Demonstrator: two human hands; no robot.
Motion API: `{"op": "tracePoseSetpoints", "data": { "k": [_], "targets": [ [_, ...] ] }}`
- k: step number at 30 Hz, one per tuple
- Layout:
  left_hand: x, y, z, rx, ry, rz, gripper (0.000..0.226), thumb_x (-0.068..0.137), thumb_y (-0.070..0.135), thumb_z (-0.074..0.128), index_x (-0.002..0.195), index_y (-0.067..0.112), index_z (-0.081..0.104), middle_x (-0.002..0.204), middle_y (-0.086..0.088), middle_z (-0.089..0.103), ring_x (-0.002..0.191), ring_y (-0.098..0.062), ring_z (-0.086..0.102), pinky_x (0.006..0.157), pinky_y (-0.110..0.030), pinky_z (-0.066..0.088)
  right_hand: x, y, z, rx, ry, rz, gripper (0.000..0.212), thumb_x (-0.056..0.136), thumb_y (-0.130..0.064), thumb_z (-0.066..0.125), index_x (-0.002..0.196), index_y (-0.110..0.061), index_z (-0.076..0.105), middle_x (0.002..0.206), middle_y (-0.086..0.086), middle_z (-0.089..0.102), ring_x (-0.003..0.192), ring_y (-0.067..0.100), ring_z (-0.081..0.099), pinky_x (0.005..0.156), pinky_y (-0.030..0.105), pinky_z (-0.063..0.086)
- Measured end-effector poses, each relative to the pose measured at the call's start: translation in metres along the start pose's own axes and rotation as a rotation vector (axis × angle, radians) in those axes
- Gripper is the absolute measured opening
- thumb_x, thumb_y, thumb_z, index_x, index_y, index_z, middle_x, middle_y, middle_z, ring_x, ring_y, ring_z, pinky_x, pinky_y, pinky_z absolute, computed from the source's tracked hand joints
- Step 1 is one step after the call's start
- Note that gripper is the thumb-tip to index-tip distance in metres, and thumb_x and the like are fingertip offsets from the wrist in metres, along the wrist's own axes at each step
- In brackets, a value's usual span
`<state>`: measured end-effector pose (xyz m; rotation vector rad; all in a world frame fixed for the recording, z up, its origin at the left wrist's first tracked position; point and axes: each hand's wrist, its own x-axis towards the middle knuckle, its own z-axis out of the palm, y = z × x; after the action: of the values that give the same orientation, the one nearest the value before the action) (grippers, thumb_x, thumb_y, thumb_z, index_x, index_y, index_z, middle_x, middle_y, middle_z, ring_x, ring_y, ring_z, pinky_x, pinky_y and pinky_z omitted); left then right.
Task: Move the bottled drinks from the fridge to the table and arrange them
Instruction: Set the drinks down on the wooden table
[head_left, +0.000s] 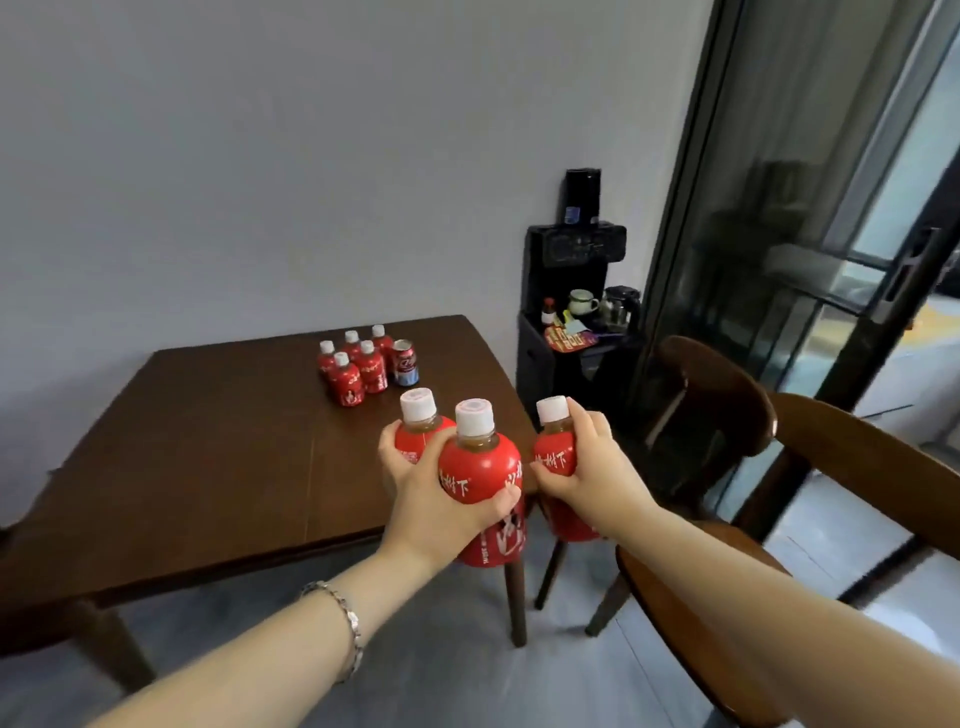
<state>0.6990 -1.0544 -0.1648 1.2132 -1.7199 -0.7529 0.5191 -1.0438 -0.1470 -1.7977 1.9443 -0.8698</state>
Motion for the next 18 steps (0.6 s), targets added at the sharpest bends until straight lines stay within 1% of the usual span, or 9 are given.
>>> {"op": "tracePoseSetpoints", "data": {
  "k": [2, 5, 7, 9, 11, 13, 14, 16, 18],
  "targets": [
    [0.036, -0.03, -0.012, 0.025, 0.046, -0.05, 0.056, 0.039, 0.064, 0.064, 0.091, 0.057, 0.043, 0.145, 0.005, 0.002, 0.135, -0.024, 0.022, 0.108, -0.028, 0.024, 0.051, -0.008, 0.025, 0.035, -0.061, -0.036, 0.073, 0.082, -0.036, 0.067, 0.141, -0.024, 0.025, 0.13, 0.001, 0.039, 0.107, 0.018, 0.054, 0.09, 0.029, 0.048],
    [0.089, -0.067, -0.026, 0.026, 0.113, -0.133, 0.053, 0.048, 0.051, 0.075, 0.092, 0.053, 0.045, 0.144, 0.009, 0.004, 0.134, -0.022, 0.022, 0.106, -0.027, 0.023, 0.128, -0.02, 0.061, 0.025, -0.155, -0.075, 0.076, 0.081, -0.037, 0.069, 0.142, -0.024, 0.025, 0.134, 0.001, 0.037, 0.112, 0.019, 0.053, 0.093, 0.032, 0.048],
    [0.123, -0.087, -0.034, 0.02, 0.145, -0.164, 0.053, 0.054, 0.043, 0.082, 0.091, 0.054, 0.045, 0.143, 0.012, 0.003, 0.135, -0.021, 0.02, 0.104, -0.026, 0.023, 0.172, -0.031, 0.08, 0.021, -0.207, -0.099, 0.078, 0.079, -0.036, 0.07, 0.142, -0.024, 0.026, 0.135, 0.0, 0.035, 0.113, 0.019, 0.052, 0.092, 0.029, 0.046],
    [0.158, -0.112, -0.044, 0.039, 0.192, -0.161, 0.054, 0.053, 0.043, 0.082, 0.091, 0.054, 0.046, 0.143, 0.013, 0.002, 0.135, -0.02, 0.017, 0.104, -0.026, 0.022, 0.219, -0.042, 0.104, 0.031, -0.237, -0.123, 0.077, 0.077, -0.033, 0.073, 0.139, -0.023, 0.029, 0.134, -0.001, 0.035, 0.112, 0.018, 0.052, 0.089, 0.026, 0.044],
    [0.185, -0.135, -0.054, 0.07, 0.236, -0.187, 0.058, 0.056, 0.039, 0.085, 0.098, 0.052, 0.046, 0.143, 0.014, 0.001, 0.135, -0.02, 0.016, 0.106, -0.027, 0.023, 0.255, -0.049, 0.126, 0.058, -0.261, -0.104, 0.074, 0.074, -0.032, 0.075, 0.135, -0.021, 0.036, 0.131, -0.002, 0.036, 0.11, 0.017, 0.052, 0.089, 0.028, 0.045],
    [0.215, -0.167, -0.064, 0.108, 0.266, -0.214, 0.065, 0.06, 0.035, 0.085, 0.108, 0.047, 0.043, 0.145, 0.014, 0.001, 0.136, -0.021, 0.017, 0.109, -0.033, 0.026, 0.293, -0.054, 0.157, 0.077, -0.283, -0.072, 0.071, 0.071, -0.033, 0.076, 0.131, -0.02, 0.04, 0.129, -0.001, 0.037, 0.107, 0.017, 0.053, 0.089, 0.03, 0.047],
    [0.223, -0.177, -0.068, 0.127, 0.275, -0.234, 0.067, 0.061, 0.035, 0.085, 0.111, 0.046, 0.041, 0.145, 0.013, 0.001, 0.136, -0.021, 0.018, 0.11, -0.035, 0.027, 0.305, -0.055, 0.168, 0.08, -0.286, -0.056, 0.071, 0.07, -0.033, 0.077, 0.129, -0.019, 0.04, 0.129, -0.001, 0.037, 0.107, 0.017, 0.052, 0.089, 0.03, 0.047],
    [0.243, -0.208, -0.077, 0.148, 0.291, -0.259, 0.069, 0.058, 0.043, 0.083, 0.113, 0.045, 0.041, 0.144, 0.014, 0.002, 0.136, -0.021, 0.018, 0.11, -0.039, 0.028, 0.33, -0.056, 0.197, 0.092, -0.31, -0.024, 0.069, 0.069, -0.031, 0.078, 0.126, -0.019, 0.041, 0.127, 0.001, 0.037, 0.104, 0.017, 0.051, 0.088, 0.029, 0.045],
    [0.269, -0.251, -0.087, 0.172, 0.274, -0.259, 0.071, 0.052, 0.052, 0.075, 0.113, 0.046, 0.04, 0.143, 0.015, 0.002, 0.136, -0.021, 0.018, 0.11, -0.038, 0.027, 0.361, -0.055, 0.237, 0.115, -0.318, 0.022, 0.065, 0.068, -0.028, 0.078, 0.121, -0.019, 0.041, 0.124, 0.003, 0.039, 0.097, 0.013, 0.046, 0.086, 0.026, 0.043]
  ]
}}
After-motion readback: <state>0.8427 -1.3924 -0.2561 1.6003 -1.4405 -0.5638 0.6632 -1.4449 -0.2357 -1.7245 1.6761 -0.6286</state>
